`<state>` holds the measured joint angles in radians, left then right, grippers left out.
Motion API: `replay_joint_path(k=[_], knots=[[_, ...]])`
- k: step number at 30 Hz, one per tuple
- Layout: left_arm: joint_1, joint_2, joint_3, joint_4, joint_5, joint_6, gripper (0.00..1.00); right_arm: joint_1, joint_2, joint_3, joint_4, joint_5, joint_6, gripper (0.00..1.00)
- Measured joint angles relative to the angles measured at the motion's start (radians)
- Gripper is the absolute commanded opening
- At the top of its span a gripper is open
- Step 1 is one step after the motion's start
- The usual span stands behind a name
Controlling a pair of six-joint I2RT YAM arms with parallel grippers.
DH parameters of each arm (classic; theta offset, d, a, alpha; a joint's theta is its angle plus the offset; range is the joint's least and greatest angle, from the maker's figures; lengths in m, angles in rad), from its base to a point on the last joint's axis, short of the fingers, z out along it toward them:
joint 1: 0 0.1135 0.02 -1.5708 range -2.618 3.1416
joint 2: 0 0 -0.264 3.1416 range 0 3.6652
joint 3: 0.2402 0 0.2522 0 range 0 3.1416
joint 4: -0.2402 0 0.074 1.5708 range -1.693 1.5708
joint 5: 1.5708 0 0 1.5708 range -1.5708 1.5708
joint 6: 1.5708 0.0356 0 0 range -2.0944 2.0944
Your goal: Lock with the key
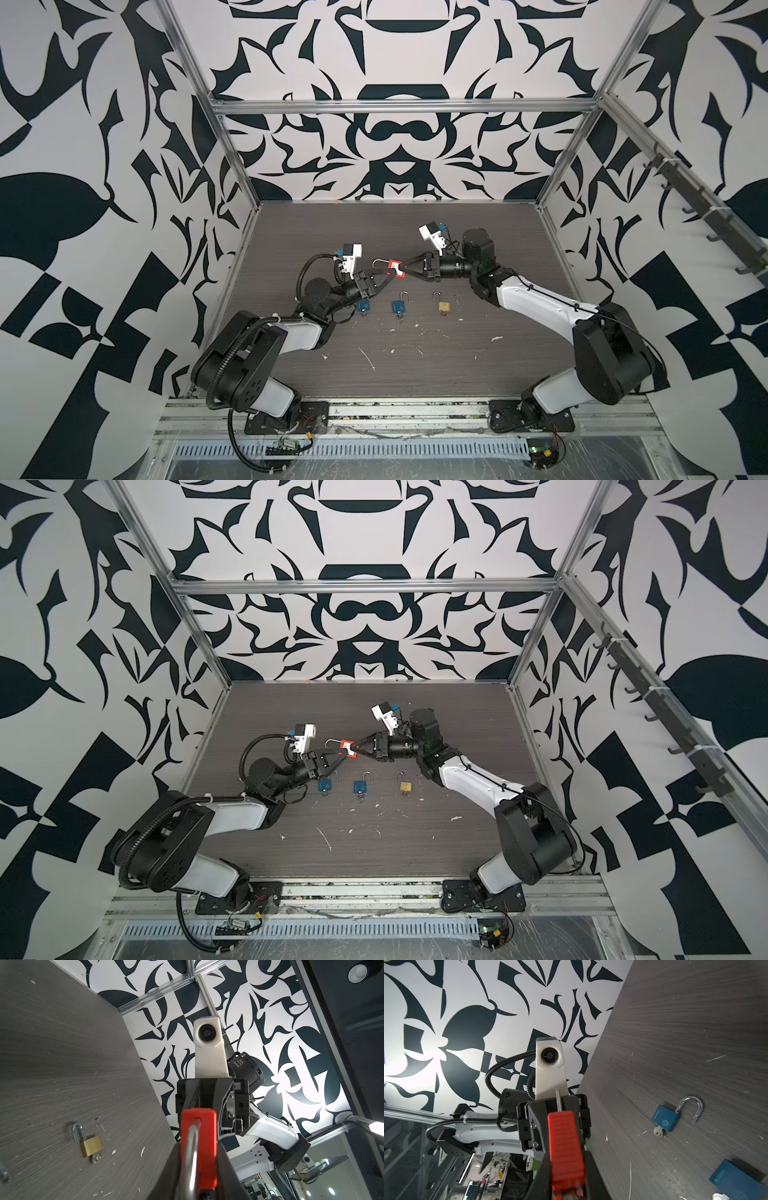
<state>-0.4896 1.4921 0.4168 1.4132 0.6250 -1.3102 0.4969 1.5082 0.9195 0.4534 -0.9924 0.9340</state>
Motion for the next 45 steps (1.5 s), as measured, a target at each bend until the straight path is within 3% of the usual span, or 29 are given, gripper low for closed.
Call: replay_joint_path(k=[2, 3, 4, 7, 22, 35, 37, 39, 41, 45], knots=[[0.0, 0.0, 0.0, 0.002, 0.001, -0.002, 0.43, 0.0, 0.0, -0.003, 0.007, -0.003, 0.001, 0.0], [0.0, 0.0, 0.0, 0.002, 0.001, 0.006, 0.52, 0.0, 0.0, -0.005, 0.008, -0.005, 0.005, 0.0], [0.002, 0.0, 0.0, -0.001, 0.001, 0.008, 0.56, 0.0, 0.0, -0.006, 0.007, -0.008, 0.006, 0.0], [0.019, 0.001, 0.0, -0.005, 0.0, 0.009, 0.57, 0.0, 0.0, -0.006, 0.006, -0.018, 0.008, 0.0], [0.024, 0.022, 0.018, -0.011, 0.027, 0.005, 0.44, 0.0, 0.0, -0.006, -0.032, -0.03, 0.004, 0.0], [0.012, 0.053, 0.032, -0.009, 0.046, -0.007, 0.13, -0.003, 0.0, -0.002, -0.098, -0.015, -0.046, 0.0], [0.011, 0.063, 0.037, -0.007, 0.047, -0.007, 0.0, -0.005, 0.0, -0.002, -0.106, -0.01, -0.05, 0.15], [0.011, 0.072, 0.04, -0.003, 0.048, -0.006, 0.0, -0.006, 0.0, -0.002, -0.112, -0.002, -0.051, 0.37], [0.008, 0.077, 0.042, -0.005, 0.048, 0.001, 0.0, -0.007, 0.002, -0.002, -0.113, 0.01, -0.037, 0.5], [0.005, 0.089, 0.042, -0.015, 0.045, 0.023, 0.0, -0.039, 0.002, -0.014, -0.039, 0.021, 0.041, 0.53]])
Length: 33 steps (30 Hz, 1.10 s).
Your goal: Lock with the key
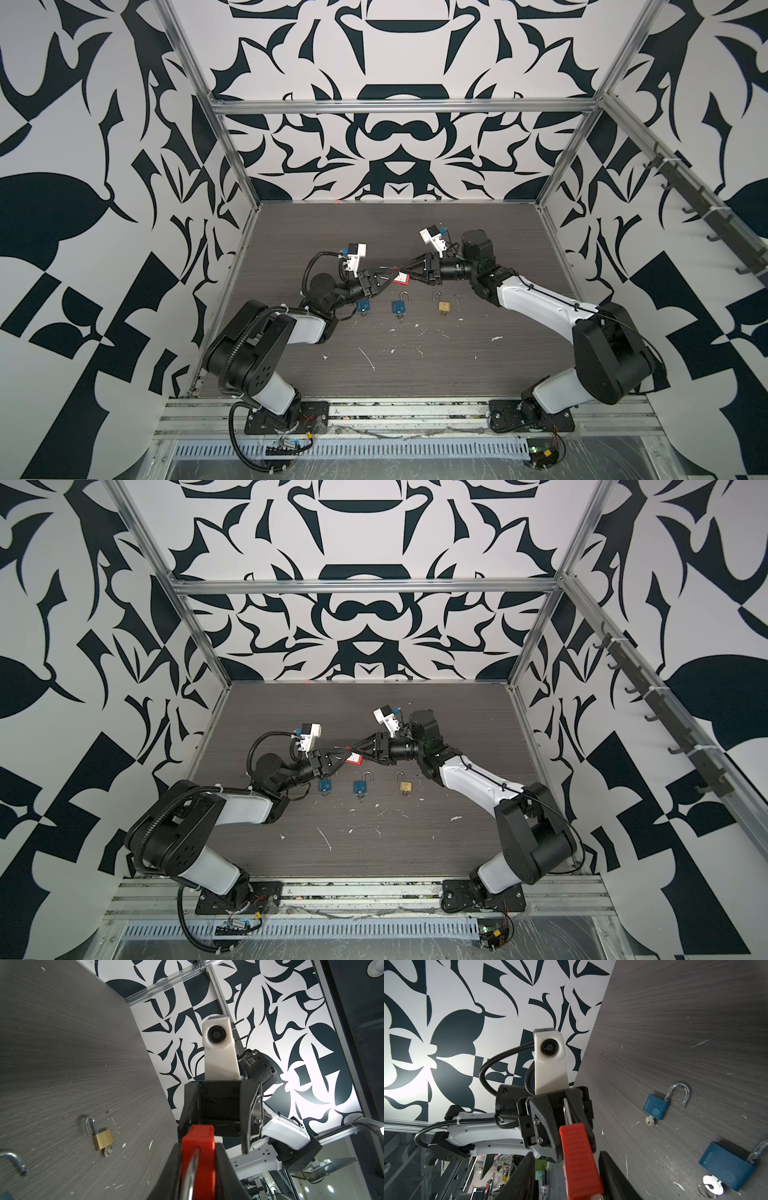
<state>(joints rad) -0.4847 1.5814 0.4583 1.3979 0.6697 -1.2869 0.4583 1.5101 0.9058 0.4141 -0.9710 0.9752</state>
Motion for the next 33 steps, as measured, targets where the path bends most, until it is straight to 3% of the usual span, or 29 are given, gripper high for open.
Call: replay_joint_path(k=[7, 15, 23, 33], knots=[[0.001, 0.024, 0.001, -0.011, -0.013, 0.013, 0.0, -0.114, -0.013, -0.126, 0.144, 0.02, 0.2, 0.52], [0.002, 0.049, 0.029, -0.015, -0.018, 0.011, 0.0, -0.106, -0.07, -0.265, 0.285, 0.024, 0.364, 0.38], [0.002, 0.051, 0.055, -0.015, -0.018, 0.001, 0.0, -0.074, -0.068, -0.288, 0.397, 0.026, 0.434, 0.36], [0.002, 0.065, 0.055, -0.014, -0.018, -0.019, 0.0, -0.053, 0.003, -0.288, 0.54, 0.025, 0.504, 0.2]])
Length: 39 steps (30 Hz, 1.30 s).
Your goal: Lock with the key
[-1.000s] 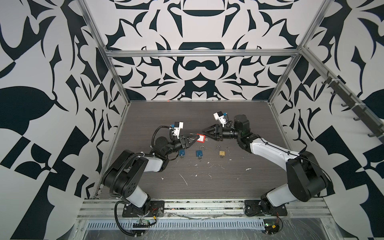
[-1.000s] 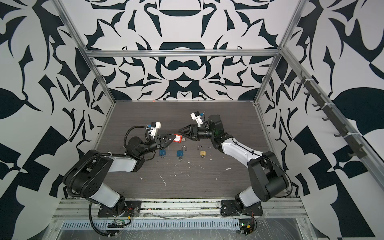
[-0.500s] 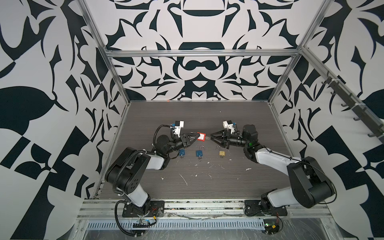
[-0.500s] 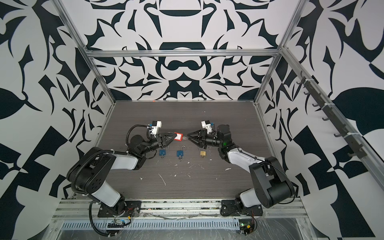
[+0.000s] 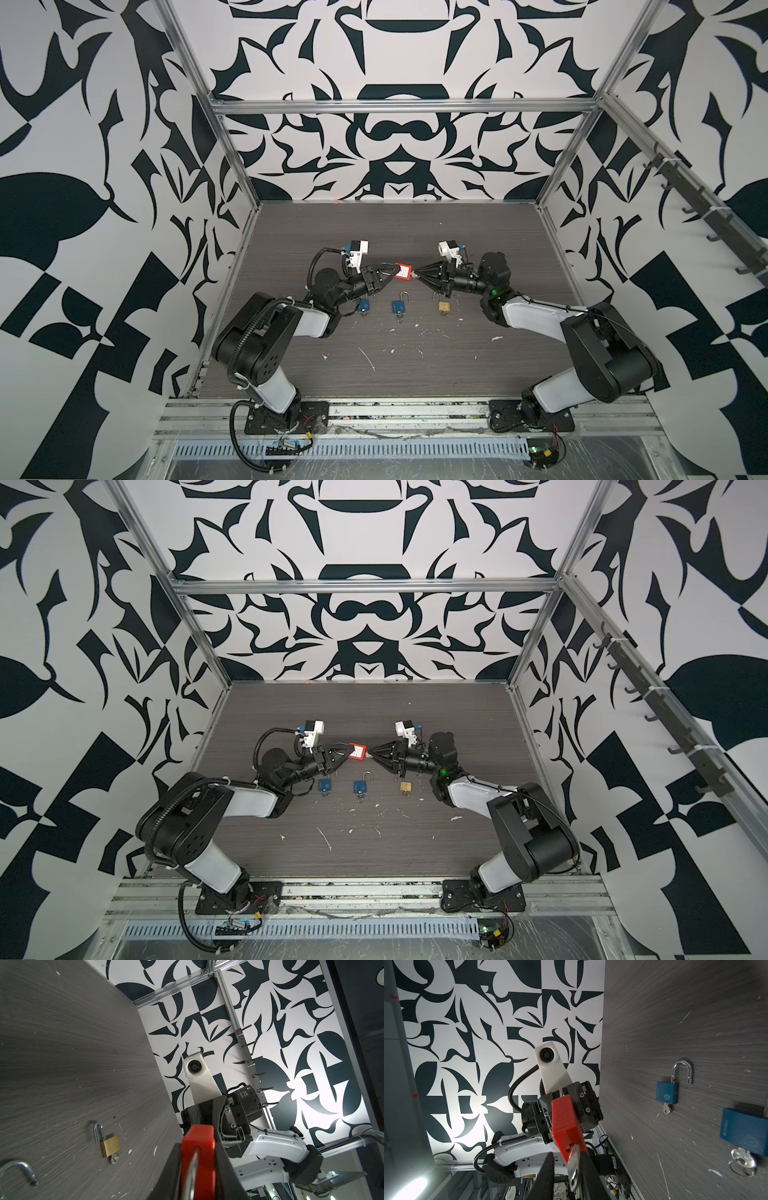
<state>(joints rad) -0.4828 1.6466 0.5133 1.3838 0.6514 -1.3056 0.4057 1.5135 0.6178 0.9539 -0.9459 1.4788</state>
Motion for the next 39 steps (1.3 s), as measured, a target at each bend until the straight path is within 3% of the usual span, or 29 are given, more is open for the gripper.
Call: replay_joint_path(k=[16, 32, 39], knots=[[0.0, 0.008, 0.003, -0.005, 0.0, -0.124, 0.0, 0.002, -0.023, 0.003, -0.074, -0.006, -0.158, 0.0], [0.006, 0.017, 0.003, -0.005, 0.002, -0.159, 0.0, -0.019, -0.026, -0.022, -0.046, -0.005, -0.197, 0.0], [0.055, 0.017, -0.002, -0.005, -0.009, -0.148, 0.0, -0.117, -0.105, -0.076, -0.06, -0.019, -0.195, 0.0]])
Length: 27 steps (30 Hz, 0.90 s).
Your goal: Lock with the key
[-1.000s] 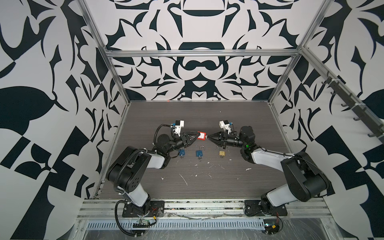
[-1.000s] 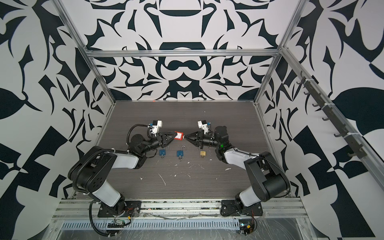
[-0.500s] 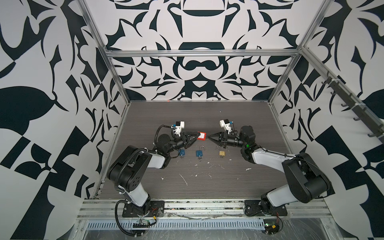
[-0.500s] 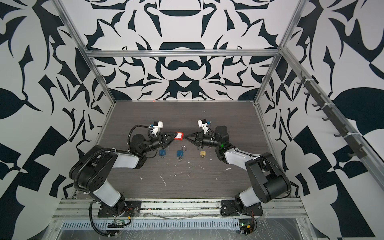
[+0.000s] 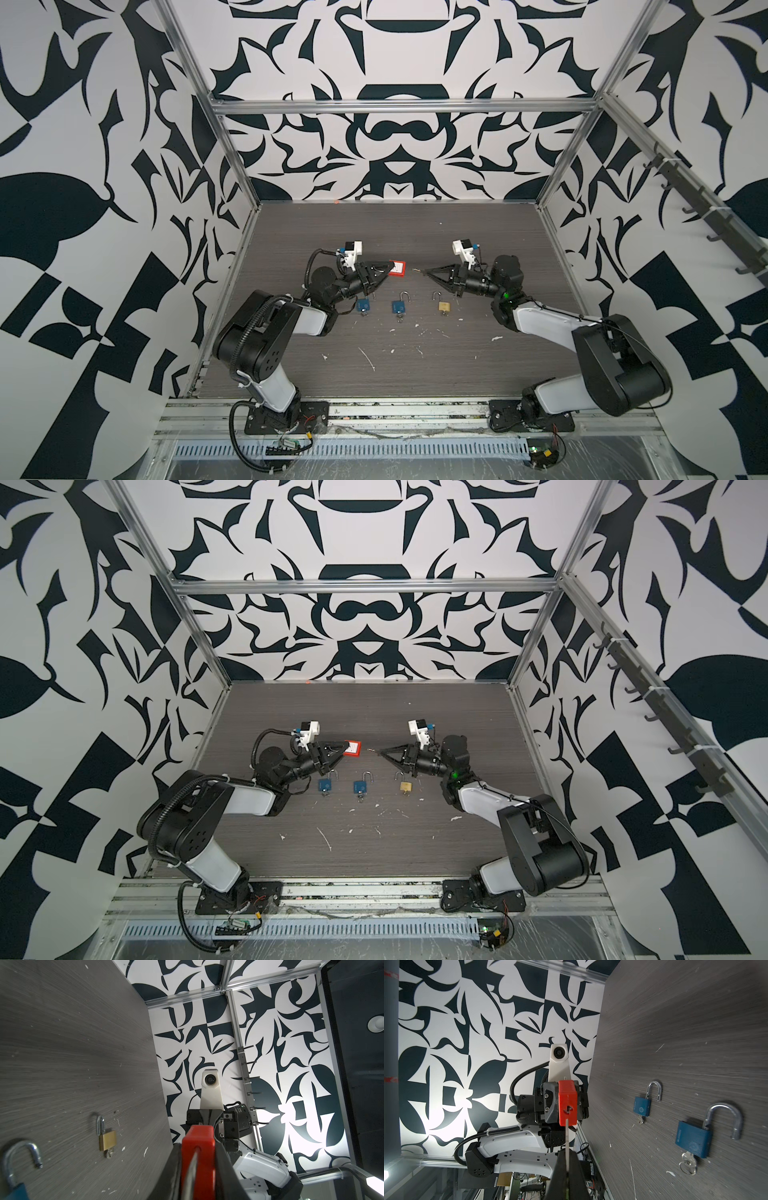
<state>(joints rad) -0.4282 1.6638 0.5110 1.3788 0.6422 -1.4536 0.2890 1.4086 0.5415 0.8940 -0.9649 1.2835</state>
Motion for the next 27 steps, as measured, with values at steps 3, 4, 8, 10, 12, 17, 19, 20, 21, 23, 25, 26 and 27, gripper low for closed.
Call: replay_joint_path(k=[3, 4, 8, 10, 12, 17, 19, 20, 21, 23, 25, 26, 27], knots=[[0.006, 0.0, 0.0, 0.0, 0.002, 0.016, 0.0, -0.058, -0.065, -0.023, -0.099, 0.025, -0.034, 0.0], [0.006, 0.005, 0.002, 0.002, 0.011, 0.024, 0.0, -0.083, -0.097, -0.03, -0.166, 0.049, -0.062, 0.0], [0.006, 0.073, 0.039, -0.005, 0.048, 0.045, 0.0, -0.148, -0.22, -0.037, -0.453, 0.216, -0.196, 0.0], [0.002, 0.127, 0.071, -0.014, 0.072, 0.048, 0.0, -0.159, -0.272, -0.038, -0.574, 0.322, -0.259, 0.0], [-0.004, 0.166, 0.092, -0.021, 0.087, 0.053, 0.0, -0.161, -0.296, -0.044, -0.638, 0.402, -0.298, 0.0], [-0.019, 0.217, 0.103, -0.04, 0.11, 0.071, 0.0, -0.17, -0.275, -0.108, -0.668, 0.544, -0.325, 0.0], [-0.024, 0.224, 0.115, -0.067, 0.117, 0.084, 0.0, -0.17, -0.252, -0.145, -0.663, 0.586, -0.325, 0.0], [-0.027, 0.224, 0.122, -0.084, 0.118, 0.092, 0.0, -0.171, -0.241, -0.158, -0.66, 0.6, -0.325, 0.0], [-0.031, 0.224, 0.131, -0.105, 0.12, 0.106, 0.0, -0.171, -0.232, -0.17, -0.656, 0.616, -0.324, 0.0], [-0.04, 0.22, 0.157, -0.175, 0.12, 0.146, 0.0, -0.172, -0.227, -0.187, -0.647, 0.643, -0.323, 0.0], [-0.05, 0.214, 0.184, -0.263, 0.113, 0.196, 0.0, -0.172, -0.23, -0.197, -0.634, 0.667, -0.323, 0.0], [-0.054, 0.21, 0.196, -0.301, 0.109, 0.217, 0.0, -0.172, -0.23, -0.2, -0.626, 0.676, -0.323, 0.0], [-0.06, 0.205, 0.213, -0.35, 0.105, 0.245, 0.0, -0.172, -0.23, -0.203, -0.618, 0.686, -0.322, 0.0]])
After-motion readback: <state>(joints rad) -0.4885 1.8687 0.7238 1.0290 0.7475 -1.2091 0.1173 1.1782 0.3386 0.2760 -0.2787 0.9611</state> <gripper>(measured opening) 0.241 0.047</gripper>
